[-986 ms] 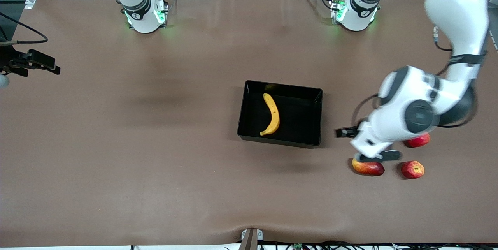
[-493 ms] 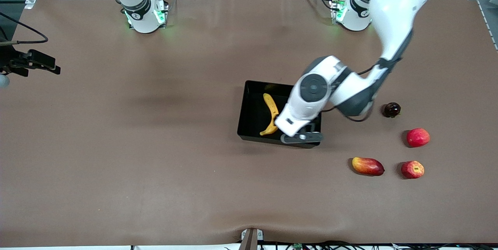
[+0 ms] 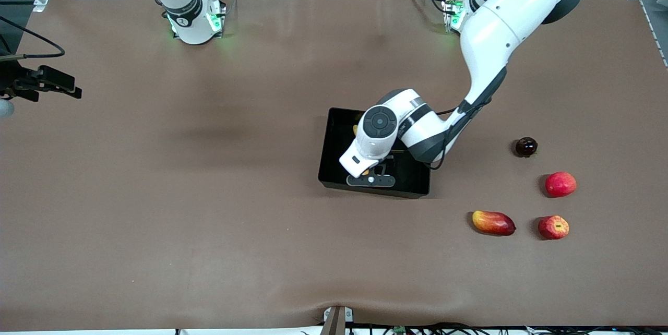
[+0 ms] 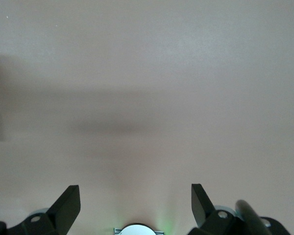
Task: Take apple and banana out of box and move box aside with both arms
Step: 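Reach the left gripper back into the tray and grasp the banana, then lift the banana out of the tray toward the fruits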
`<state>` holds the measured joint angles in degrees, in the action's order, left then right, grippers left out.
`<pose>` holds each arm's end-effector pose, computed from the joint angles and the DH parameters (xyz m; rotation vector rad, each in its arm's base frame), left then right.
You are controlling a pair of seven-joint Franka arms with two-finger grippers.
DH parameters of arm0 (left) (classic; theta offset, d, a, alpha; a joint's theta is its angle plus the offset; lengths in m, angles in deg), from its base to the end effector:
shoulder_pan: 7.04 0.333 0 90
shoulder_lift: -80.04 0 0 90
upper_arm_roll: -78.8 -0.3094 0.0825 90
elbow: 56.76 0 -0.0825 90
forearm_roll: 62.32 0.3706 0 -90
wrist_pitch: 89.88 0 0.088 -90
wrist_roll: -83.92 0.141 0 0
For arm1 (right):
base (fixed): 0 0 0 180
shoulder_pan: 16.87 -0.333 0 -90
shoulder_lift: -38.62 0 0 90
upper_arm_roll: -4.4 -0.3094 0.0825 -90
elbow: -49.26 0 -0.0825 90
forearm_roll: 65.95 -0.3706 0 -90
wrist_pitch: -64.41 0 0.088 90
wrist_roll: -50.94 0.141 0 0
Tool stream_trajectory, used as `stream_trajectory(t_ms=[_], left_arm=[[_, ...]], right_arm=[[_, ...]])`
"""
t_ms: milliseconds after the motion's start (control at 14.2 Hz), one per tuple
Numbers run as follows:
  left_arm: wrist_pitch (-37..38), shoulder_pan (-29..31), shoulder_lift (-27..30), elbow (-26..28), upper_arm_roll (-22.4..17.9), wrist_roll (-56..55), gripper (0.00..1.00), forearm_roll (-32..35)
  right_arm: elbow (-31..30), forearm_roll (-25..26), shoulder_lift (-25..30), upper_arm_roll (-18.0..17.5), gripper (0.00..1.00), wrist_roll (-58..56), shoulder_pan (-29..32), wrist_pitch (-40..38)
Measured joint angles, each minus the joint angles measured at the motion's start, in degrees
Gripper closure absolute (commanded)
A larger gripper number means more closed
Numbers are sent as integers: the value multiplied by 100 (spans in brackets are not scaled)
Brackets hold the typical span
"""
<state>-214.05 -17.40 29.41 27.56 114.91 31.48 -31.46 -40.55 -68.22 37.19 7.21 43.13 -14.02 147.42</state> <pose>0.5500 -0.4317 0.1872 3.1172 -0.0419 -0.0415 0.5274 -0.0460 0.5627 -3.0787 -0.0607 0.2130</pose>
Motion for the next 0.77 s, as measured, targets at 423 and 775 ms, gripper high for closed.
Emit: stream_trajectory(t_ms=[423,775], left_arm=[[-383,-475,-214,2,-424,-317,61,8],[-383,-510,-224,-8,-431,-414,100,10]], right_arm=[[0,0,0,0,0,0,0,-5],[2,0,0,19,0,0,17,4]])
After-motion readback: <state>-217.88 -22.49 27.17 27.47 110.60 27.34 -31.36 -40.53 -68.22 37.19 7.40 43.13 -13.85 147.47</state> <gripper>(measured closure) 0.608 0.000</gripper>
